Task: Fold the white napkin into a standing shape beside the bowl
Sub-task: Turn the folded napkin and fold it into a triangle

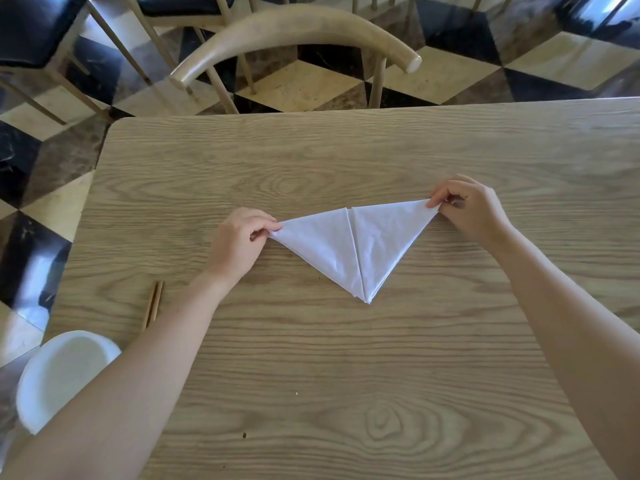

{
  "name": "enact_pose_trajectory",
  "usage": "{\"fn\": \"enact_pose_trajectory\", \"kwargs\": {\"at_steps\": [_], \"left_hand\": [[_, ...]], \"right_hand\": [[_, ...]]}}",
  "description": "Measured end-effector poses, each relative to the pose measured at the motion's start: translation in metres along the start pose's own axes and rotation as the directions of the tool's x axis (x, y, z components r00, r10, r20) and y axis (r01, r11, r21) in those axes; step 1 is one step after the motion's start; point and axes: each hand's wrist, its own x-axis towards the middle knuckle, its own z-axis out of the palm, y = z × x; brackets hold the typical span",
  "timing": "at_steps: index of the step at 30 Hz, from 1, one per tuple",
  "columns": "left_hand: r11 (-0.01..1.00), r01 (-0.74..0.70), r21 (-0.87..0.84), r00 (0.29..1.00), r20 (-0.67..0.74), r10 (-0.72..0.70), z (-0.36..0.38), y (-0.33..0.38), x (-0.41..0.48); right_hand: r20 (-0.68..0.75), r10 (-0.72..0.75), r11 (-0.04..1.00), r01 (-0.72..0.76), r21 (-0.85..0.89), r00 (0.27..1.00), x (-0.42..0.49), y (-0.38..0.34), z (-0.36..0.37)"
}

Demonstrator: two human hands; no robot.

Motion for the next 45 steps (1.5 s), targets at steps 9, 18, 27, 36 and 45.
{"fn": "enact_pose_trajectory", "kwargs": {"at_steps": [9,18,27,36,45], "left_hand": [[0.993,-0.058,0.103,0.996,-0.067,0.065,0.004,0.001,-0.009],[0.995,0.017,0.093,0.98,-0.199,0.002,0.019,0.054,-0.014],[0.9,0.205,0.384,0.963,0.086,-0.256,0.109,0.105,-0.038],[0.921,0.229,0.314,0.949,0.139,-0.284,0.102,0.122,-0.04],[0.88,0.18,0.439,0.966,0.091,-0.243,0.117,0.141,-0.061]], "right_hand": [[-0.002,0.014,1.0,-0.014,0.016,1.0,-0.002,0.0,-0.001],[-0.11,-0.02,0.951,-0.015,-0.31,0.994,-0.017,-0.025,0.012],[0.224,-0.154,0.823,0.25,-0.509,0.962,-0.039,-0.06,0.094],[0.39,-0.043,0.946,0.163,-0.279,0.92,-0.017,-0.053,0.083],[0.356,-0.149,0.784,0.329,-0.526,0.923,-0.032,-0.048,0.081]]}}
